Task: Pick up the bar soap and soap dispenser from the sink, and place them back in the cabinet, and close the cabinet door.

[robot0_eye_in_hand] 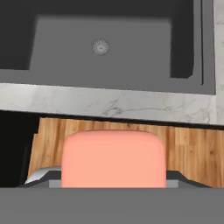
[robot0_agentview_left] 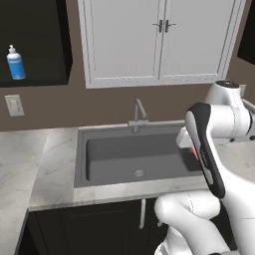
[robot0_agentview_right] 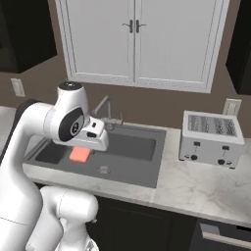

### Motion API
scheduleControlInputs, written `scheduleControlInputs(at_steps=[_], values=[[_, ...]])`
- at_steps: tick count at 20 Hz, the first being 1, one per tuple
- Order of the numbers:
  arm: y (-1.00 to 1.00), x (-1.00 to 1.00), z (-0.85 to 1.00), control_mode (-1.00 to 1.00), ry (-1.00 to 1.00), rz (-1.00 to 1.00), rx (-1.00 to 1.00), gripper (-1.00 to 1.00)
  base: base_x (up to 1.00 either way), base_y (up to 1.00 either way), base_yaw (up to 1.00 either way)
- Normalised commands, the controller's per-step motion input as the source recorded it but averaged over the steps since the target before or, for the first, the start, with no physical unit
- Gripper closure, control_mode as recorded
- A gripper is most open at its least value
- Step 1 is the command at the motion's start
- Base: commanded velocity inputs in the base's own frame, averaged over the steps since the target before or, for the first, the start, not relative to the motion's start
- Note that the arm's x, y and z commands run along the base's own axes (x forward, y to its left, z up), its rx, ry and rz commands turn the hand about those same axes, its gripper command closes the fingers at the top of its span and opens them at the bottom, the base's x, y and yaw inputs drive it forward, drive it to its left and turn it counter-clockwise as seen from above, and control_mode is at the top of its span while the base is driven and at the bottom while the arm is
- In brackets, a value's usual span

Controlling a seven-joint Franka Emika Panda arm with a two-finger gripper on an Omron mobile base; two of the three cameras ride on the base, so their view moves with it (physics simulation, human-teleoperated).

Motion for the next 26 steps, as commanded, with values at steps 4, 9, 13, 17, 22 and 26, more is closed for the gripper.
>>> scheduleControlInputs(at_steps=[4,9,13,17,22,26], values=[[0.00,0.00,0.00,1.00,0.00,0.00,0.00,1.00,-0.08,0.14,0.28],[0.00,0.00,0.00,1.00,0.00,0.00,0.00,1.00,0.00,0.16,0.30],[0.00,0.00,0.00,1.00,0.00,0.00,0.00,1.00,0.00,0.16,0.30],[0.00,0.00,0.00,1.00,0.00,0.00,0.00,1.00,0.00,0.20,0.30],[0.00,0.00,0.00,1.00,0.00,0.00,0.00,1.00,0.00,0.43,0.26],[0.00,0.00,0.00,1.00,0.00,0.00,0.00,1.00,0.00,0.52,0.22]])
